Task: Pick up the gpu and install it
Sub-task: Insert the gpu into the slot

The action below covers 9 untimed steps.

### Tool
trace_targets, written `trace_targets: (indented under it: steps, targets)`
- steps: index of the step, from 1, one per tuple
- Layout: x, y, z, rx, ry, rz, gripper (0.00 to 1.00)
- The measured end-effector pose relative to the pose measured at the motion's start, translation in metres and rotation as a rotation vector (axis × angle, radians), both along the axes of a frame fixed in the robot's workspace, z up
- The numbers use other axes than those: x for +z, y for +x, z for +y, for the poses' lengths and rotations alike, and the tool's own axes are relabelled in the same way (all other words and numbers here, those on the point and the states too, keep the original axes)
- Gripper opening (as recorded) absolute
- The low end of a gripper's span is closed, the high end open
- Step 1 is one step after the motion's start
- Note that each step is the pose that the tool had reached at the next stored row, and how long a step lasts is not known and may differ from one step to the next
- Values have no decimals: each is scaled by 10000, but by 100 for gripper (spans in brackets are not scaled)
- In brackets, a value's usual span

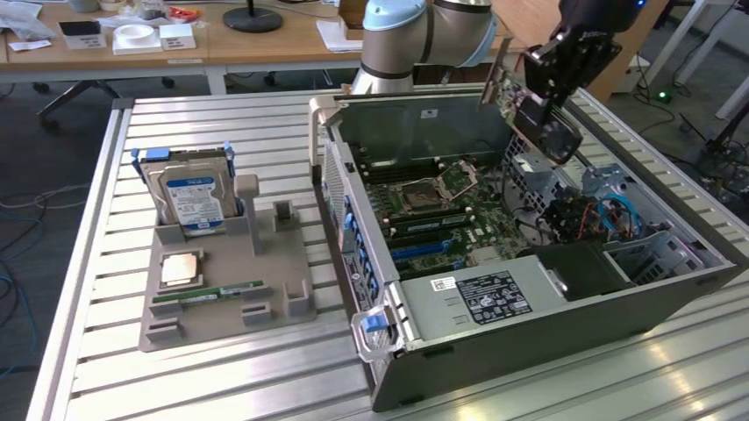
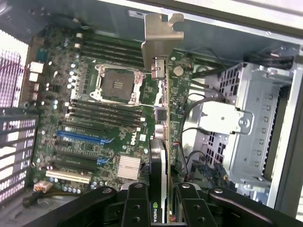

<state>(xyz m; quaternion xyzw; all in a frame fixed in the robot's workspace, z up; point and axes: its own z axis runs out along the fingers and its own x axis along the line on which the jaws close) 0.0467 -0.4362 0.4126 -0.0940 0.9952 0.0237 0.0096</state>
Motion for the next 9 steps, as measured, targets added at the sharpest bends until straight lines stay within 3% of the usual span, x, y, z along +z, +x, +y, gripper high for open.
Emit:
trace_targets:
  steps: [9]
  targets:
    - [-1,0,0,1629,-2,0,26]
